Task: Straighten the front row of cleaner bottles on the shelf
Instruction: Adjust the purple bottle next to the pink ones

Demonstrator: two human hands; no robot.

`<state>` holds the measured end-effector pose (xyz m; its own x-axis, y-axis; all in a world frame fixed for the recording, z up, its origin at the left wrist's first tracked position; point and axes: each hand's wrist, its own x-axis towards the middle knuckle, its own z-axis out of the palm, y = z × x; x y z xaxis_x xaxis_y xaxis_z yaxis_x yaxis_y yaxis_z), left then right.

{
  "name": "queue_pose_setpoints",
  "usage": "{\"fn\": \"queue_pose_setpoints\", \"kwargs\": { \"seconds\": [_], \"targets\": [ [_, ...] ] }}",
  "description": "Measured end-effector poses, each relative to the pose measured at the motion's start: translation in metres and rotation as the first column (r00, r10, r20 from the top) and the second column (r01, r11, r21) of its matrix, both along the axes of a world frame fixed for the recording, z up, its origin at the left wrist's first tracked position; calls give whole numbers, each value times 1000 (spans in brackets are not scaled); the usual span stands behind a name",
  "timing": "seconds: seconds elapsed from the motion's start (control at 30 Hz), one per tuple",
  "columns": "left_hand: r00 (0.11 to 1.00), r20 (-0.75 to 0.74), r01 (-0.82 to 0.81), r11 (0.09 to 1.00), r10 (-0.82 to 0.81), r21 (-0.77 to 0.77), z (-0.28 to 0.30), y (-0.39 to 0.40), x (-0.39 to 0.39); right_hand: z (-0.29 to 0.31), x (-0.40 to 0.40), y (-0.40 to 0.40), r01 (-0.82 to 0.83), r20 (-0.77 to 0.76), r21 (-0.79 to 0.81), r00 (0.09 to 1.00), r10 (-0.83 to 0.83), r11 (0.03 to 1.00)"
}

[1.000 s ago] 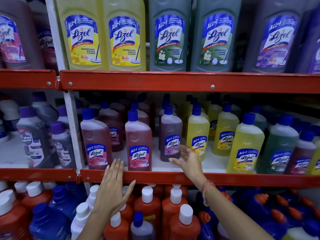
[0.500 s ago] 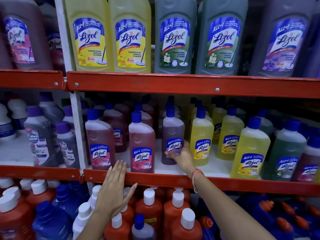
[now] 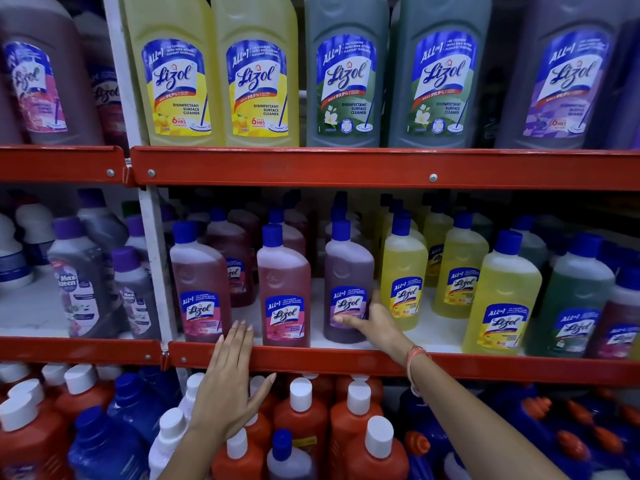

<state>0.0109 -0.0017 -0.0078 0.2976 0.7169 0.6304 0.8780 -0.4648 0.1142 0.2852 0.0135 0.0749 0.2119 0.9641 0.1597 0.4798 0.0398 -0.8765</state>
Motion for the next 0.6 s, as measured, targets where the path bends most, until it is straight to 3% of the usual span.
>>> {"fn": "queue_pose_setpoints", "kwargs": {
  "seconds": [0.6],
  "targets": [
    [1000, -9, -16, 1000, 16, -21, -1, -4, 2, -3, 9, -34, -83, 5, 29, 997, 83, 996]
  ]
}}
